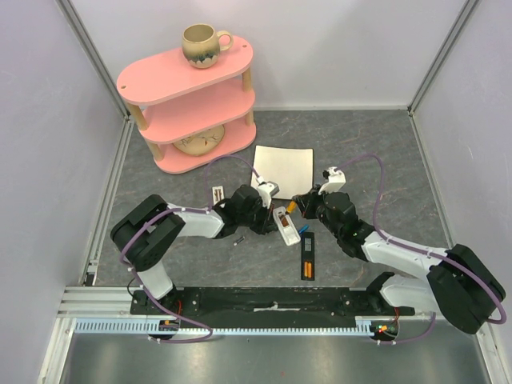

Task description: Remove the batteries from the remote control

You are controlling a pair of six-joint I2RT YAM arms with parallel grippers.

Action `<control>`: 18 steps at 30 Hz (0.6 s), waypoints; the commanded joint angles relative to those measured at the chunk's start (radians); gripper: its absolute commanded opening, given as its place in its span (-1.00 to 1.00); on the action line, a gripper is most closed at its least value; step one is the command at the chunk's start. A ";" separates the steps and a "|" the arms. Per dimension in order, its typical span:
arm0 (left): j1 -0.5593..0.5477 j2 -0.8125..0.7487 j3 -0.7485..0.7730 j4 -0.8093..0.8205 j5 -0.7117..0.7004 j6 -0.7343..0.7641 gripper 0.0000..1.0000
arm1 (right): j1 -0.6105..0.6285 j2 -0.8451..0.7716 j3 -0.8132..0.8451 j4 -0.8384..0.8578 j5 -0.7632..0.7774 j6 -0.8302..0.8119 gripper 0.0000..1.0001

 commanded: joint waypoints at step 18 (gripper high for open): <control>-0.210 -0.284 -0.037 -0.190 -0.172 0.017 0.48 | -0.015 -0.254 0.143 -0.271 0.087 -0.167 -1.00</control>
